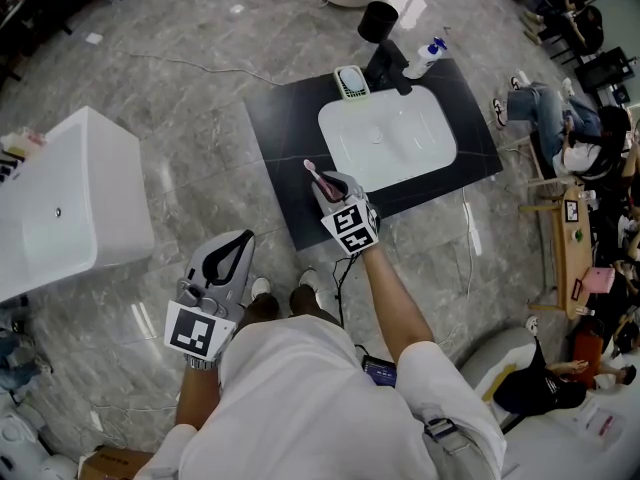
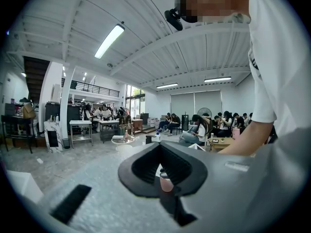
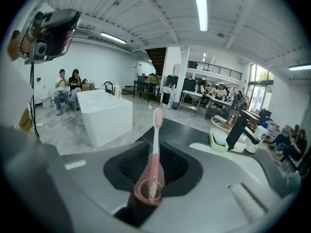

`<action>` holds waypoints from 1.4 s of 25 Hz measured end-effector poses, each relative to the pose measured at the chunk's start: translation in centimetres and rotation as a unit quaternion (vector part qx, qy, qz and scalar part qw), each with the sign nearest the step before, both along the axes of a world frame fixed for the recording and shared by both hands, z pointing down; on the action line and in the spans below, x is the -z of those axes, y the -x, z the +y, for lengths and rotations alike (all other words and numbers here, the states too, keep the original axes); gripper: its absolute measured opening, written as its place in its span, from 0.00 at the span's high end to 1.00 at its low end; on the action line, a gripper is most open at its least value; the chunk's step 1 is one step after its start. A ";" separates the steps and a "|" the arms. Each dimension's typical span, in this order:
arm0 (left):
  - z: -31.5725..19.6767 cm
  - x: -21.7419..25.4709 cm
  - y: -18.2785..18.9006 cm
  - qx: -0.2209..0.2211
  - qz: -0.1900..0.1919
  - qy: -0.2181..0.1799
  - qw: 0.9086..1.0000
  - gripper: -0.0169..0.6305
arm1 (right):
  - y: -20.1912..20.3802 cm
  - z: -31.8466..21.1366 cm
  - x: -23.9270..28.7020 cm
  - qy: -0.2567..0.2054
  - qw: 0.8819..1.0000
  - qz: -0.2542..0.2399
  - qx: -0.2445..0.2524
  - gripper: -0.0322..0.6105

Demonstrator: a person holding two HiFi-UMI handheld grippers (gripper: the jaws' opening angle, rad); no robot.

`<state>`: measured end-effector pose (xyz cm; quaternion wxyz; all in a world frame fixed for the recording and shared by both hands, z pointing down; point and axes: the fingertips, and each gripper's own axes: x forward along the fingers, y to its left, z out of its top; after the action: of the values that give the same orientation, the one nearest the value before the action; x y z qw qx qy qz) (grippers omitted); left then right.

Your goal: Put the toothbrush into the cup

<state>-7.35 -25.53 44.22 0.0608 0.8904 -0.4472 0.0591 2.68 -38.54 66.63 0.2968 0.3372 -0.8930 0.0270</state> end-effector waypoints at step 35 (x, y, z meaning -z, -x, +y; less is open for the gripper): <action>2.8 1.7 -1.4 -0.069 0.020 -0.024 0.997 0.98 | -4.3 16.6 26.0 -0.125 0.955 -0.262 -0.061 0.94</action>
<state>-5.99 -22.68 42.51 0.0445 0.9215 -0.3843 0.0347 6.98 -21.91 40.59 0.0053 0.4061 -0.9136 0.0207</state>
